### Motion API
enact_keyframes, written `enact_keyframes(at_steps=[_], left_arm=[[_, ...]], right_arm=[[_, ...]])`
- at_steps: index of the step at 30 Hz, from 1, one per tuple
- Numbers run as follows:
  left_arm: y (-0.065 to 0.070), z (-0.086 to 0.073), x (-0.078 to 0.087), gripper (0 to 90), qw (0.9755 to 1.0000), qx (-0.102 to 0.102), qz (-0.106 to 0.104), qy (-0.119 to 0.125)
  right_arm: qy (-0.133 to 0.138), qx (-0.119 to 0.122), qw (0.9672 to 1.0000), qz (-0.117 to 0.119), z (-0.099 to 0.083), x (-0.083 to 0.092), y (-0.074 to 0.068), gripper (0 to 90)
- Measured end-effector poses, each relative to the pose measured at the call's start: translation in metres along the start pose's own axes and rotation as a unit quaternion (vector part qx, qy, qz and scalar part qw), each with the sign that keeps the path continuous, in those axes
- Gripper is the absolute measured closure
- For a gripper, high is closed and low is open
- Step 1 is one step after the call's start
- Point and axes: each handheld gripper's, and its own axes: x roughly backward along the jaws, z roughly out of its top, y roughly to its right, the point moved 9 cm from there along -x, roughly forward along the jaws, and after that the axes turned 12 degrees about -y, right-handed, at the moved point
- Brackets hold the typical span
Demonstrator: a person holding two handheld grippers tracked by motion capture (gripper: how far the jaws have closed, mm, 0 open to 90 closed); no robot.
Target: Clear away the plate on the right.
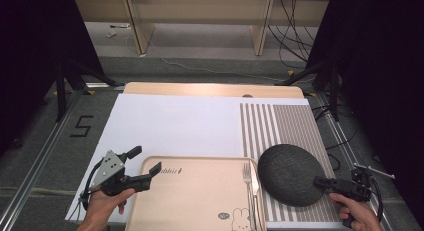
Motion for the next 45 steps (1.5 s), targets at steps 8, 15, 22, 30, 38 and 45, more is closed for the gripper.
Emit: enact_keyframes(at_steps=[8,15,22,30,38,45], left_arm=[[0.000,0.000,0.000,15.6,1.0000,0.000,0.000,0.000],[0.000,0.000,0.000,15.6,1.0000,0.000,-0.001,0.000],[0.000,0.000,0.000,15.6,1.0000,0.000,-0.001,-0.001],[-0.001,0.000,0.001,15.6,1.0000,0.003,-0.001,0.000],[-0.001,0.000,0.001,15.6,1.0000,0.002,-0.001,0.000],[-0.001,0.000,0.001,15.6,1.0000,0.004,0.000,0.000]], right_arm=[[0.002,-0.017,0.9998,0.010,0.000,0.001,0.002,76.0],[0.009,-0.027,0.9992,0.029,0.000,0.004,0.001,79.1],[0.015,-0.031,0.9985,0.043,0.001,0.007,-0.001,80.9],[0.030,-0.031,0.9968,0.067,0.004,0.013,-0.005,84.3],[0.044,-0.032,0.9948,0.087,0.006,0.020,-0.010,87.0],[0.057,-0.026,0.9947,0.082,0.009,0.024,-0.014,87.3]])
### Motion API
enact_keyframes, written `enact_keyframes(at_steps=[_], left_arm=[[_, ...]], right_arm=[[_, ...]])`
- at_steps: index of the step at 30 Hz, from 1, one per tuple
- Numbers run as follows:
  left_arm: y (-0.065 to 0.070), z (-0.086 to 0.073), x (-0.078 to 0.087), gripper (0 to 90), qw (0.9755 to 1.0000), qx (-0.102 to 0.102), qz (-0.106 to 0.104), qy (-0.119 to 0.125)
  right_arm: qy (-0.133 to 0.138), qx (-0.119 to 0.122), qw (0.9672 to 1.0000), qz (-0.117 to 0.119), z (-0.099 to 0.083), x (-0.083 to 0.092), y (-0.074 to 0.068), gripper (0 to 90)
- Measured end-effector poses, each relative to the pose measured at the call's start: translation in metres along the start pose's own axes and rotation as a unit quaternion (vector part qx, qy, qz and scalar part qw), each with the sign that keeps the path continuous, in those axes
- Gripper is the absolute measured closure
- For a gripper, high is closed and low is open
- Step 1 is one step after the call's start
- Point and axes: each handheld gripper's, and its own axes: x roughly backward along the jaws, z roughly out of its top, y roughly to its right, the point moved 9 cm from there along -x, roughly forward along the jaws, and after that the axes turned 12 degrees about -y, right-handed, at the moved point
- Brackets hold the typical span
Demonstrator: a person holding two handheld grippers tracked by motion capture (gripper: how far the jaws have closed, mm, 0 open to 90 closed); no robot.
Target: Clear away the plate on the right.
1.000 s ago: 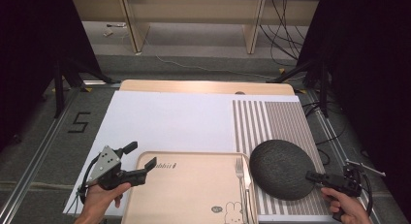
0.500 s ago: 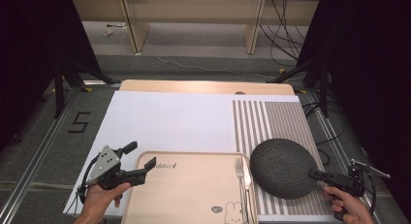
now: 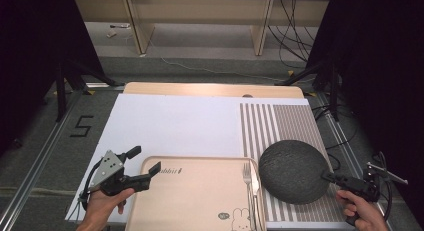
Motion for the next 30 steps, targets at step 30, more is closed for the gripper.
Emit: enact_keyframes(at_steps=[30], left_arm=[[-0.0010,0.0005,0.0014,15.6,1.0000,0.000,0.001,0.002]], right_arm=[[0.026,0.013,0.9993,-0.026,0.0041,0.0076,-0.0075,87.4]])
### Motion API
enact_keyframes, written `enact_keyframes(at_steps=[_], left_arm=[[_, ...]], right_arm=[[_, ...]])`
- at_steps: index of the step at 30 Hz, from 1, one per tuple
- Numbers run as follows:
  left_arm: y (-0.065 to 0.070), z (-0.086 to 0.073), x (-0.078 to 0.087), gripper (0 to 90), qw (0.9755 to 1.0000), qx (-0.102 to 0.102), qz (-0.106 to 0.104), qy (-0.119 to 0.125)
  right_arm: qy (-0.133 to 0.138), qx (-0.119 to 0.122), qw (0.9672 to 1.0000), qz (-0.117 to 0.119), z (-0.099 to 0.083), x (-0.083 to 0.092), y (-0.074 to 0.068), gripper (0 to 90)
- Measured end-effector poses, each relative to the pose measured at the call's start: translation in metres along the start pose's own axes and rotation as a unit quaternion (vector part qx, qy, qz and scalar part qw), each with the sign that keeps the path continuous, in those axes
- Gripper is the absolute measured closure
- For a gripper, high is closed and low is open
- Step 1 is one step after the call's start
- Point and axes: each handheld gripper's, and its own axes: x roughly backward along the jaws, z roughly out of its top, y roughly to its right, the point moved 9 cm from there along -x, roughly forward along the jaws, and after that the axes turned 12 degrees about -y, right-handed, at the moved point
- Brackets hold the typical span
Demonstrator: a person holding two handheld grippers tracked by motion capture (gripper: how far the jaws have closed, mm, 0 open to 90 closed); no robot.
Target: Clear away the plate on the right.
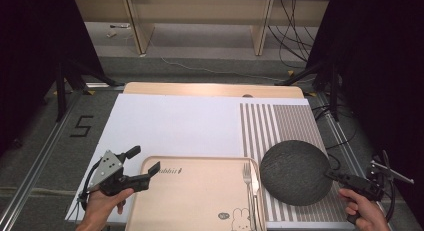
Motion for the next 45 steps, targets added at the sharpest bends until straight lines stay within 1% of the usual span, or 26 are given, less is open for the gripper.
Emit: enact_keyframes(at_steps=[2,6,10,12,13,18,21,27,28,30,33,34,35,36,40,43,44,45], left_arm=[[0.000,0.000,0.000,15.6,1.0000,-0.001,0.000,0.000],[-0.001,0.000,0.000,15.7,1.0000,0.000,0.001,-0.001],[-0.001,0.000,0.000,15.6,1.0000,0.001,0.002,0.000],[-0.001,0.000,0.000,15.6,1.0000,0.001,0.002,0.000],[-0.001,0.000,0.000,15.6,1.0000,0.001,0.003,0.000],[-0.001,0.000,0.000,15.6,1.0000,0.002,0.003,0.001],[-0.002,0.000,0.000,15.6,1.0000,0.003,0.003,0.001],[-0.003,0.000,0.000,15.6,1.0000,0.004,0.004,0.001],[-0.003,0.000,0.000,15.6,1.0000,0.003,0.004,0.001],[-0.003,0.000,0.000,15.6,1.0000,0.004,0.005,0.000],[-0.003,0.000,0.000,15.6,1.0000,0.004,0.006,0.001],[-0.004,0.000,0.000,15.6,1.0000,0.004,0.007,0.001],[-0.004,-0.001,0.000,15.6,1.0000,0.004,0.007,0.000],[-0.004,-0.001,0.000,15.6,1.0000,0.003,0.008,0.000],[-0.004,0.000,0.000,15.6,1.0000,0.005,0.008,0.001],[-0.004,-0.001,0.001,15.6,1.0000,0.005,0.009,0.001],[-0.005,-0.001,0.001,15.6,0.9999,0.005,0.009,0.001],[-0.005,-0.001,0.001,15.5,0.9999,0.006,0.009,0.002]], right_arm=[[0.005,-0.004,1.0000,0.002,0.001,0.002,0.000,87.4],[0.024,-0.015,0.9995,0.011,0.004,0.006,-0.002,87.2],[0.042,-0.018,0.9987,0.024,0.007,0.007,-0.008,87.3],[0.045,-0.024,0.9980,0.038,0.008,0.006,-0.013,87.3],[0.049,-0.024,0.9973,0.049,0.009,0.005,-0.016,87.3],[0.047,-0.024,0.9956,0.077,0.008,-0.002,-0.032,87.3],[0.039,-0.018,0.9947,0.093,0.006,-0.011,-0.043,87.3],[0.014,-0.007,0.9934,0.113,-0.002,-0.028,-0.065,87.2],[0.011,-0.007,0.9933,0.115,-0.004,-0.031,-0.068,87.2],[-0.003,0.004,0.9932,0.116,-0.008,-0.039,-0.076,87.2],[-0.021,0.012,0.9921,0.123,-0.015,-0.052,-0.089,87.2],[-0.026,0.023,0.9916,0.125,-0.019,-0.059,-0.094,87.2],[-0.033,0.024,0.9909,0.128,-0.022,-0.064,-0.099,87.2],[-0.036,0.030,0.9905,0.129,-0.023,-0.066,-0.101,87.2],[-0.068,0.046,0.9869,0.139,-0.036,-0.086,-0.117,87.2],[-0.090,0.056,0.9848,0.138,-0.045,-0.098,-0.127,87.2],[-0.097,0.066,0.9832,0.140,-0.050,-0.103,-0.132,87.2],[-0.105,0.066,0.9823,0.141,-0.052,-0.106,-0.135,87.2]])
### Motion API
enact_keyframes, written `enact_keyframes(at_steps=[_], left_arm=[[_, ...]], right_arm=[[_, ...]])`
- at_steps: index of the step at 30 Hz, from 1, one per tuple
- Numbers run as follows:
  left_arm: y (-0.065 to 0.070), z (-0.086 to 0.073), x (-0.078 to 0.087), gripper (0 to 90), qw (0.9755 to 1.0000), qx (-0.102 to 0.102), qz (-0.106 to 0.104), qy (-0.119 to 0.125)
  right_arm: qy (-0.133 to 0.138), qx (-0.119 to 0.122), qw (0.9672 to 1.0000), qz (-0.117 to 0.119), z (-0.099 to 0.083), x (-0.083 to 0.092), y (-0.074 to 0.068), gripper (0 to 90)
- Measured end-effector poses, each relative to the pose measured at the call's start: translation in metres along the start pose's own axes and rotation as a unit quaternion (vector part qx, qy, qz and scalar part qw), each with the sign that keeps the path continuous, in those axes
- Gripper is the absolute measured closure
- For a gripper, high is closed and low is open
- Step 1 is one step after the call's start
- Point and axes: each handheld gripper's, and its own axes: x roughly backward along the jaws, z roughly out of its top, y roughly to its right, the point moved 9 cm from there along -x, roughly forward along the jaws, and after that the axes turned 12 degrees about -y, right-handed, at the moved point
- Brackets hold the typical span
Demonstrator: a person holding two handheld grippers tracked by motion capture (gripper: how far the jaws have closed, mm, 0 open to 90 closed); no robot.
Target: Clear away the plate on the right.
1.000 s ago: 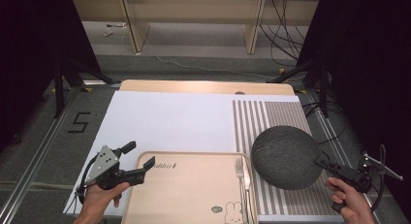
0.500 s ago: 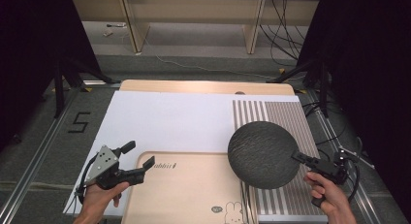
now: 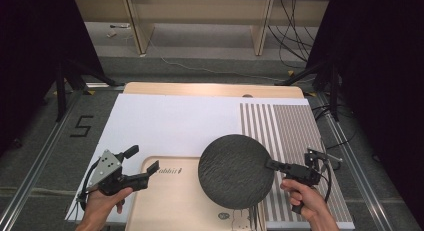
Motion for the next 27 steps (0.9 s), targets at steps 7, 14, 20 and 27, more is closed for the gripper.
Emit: enact_keyframes(at_steps=[7,14,20,27], left_arm=[[0.000,0.000,0.000,15.6,1.0000,-0.001,0.000,0.001],[0.000,0.000,0.001,15.5,1.0000,-0.001,0.001,0.002],[0.000,0.000,0.001,15.5,1.0000,-0.001,0.000,0.001],[0.001,0.000,0.001,15.5,1.0000,-0.002,-0.001,0.001]], right_arm=[[-0.042,0.023,0.9989,0.000,-0.012,-0.033,-0.013,87.2],[-0.065,0.040,0.9971,-0.005,-0.020,-0.051,-0.020,87.1],[-0.082,0.045,0.9955,-0.014,-0.024,-0.060,-0.021,87.0],[-0.098,0.050,0.9935,-0.030,-0.029,-0.074,-0.018,86.9]])
